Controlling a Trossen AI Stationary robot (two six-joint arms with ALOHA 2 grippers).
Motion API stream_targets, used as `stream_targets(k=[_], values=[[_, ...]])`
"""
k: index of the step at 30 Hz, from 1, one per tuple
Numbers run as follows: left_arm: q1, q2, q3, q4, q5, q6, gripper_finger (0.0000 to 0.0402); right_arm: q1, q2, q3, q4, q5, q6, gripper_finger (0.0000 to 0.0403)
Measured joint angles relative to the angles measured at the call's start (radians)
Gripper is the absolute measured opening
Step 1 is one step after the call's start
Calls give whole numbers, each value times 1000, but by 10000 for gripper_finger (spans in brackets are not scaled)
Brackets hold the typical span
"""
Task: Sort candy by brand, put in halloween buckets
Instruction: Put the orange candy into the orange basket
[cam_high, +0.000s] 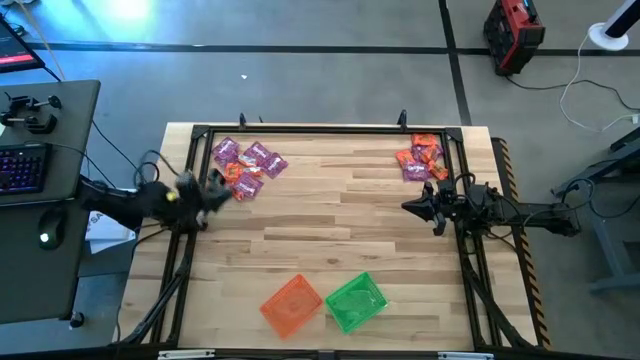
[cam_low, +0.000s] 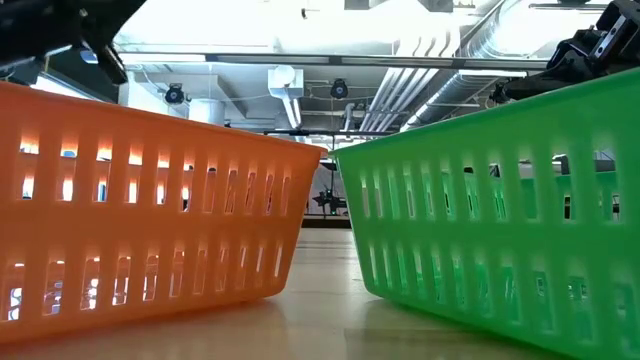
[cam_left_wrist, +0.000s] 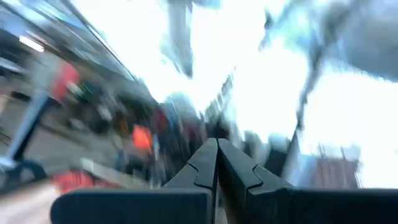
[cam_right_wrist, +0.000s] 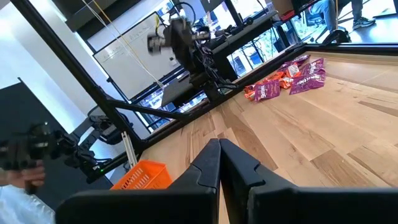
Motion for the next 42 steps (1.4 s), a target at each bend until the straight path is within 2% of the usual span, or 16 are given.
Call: stream_targets(k=[2, 5, 10, 12, 16, 18, 20, 22, 25, 28, 30, 33, 37, 42], values=[[1, 55, 9, 103, -60, -15, 1, 0, 0, 0, 0, 0, 0, 0], [0, 185, 72, 53, -45, -81, 1, 0, 0, 0, 0, 0, 0, 0], [6, 531, 250, 2, -70, -204, 1, 0, 0, 0, 0, 0, 0, 0], [24, 640, 336, 2, -93, -165, 1, 0, 0, 0, 0, 0, 0, 0], [85, 758, 479, -44, -70, 88, 1, 0, 0, 0, 0, 0, 0, 0], [133, 770, 545, -181, -62, 90, 1, 0, 0, 0, 0, 0, 0, 0], [219, 764, 627, -447, -44, -5, 1, 0, 0, 0, 0, 0, 0, 0], [341, 771, 716, -747, 46, -91, 1, 0, 0, 0, 0, 0, 0, 0], [532, 816, 803, -1044, 245, -44, 14, 0, 0, 0, 0, 0, 0, 0], [653, 851, 817, -1189, 390, -26, 47, 0, 0, 0, 0, 0, 0, 0], [675, 872, 816, -1313, 428, -25, 75, 0, 0, 0, 0, 0, 0, 0], [668, 894, 795, -1440, 384, -81, 120, 0, 0, 0, 0, 0, 0, 0], [644, 911, 734, -1516, 366, -255, 169, 0, 0, 0, 0, 0, 0, 0], [632, 967, 665, -1546, 363, -384, 190, 0, 0, 0, 0, 0, 0, 0]])
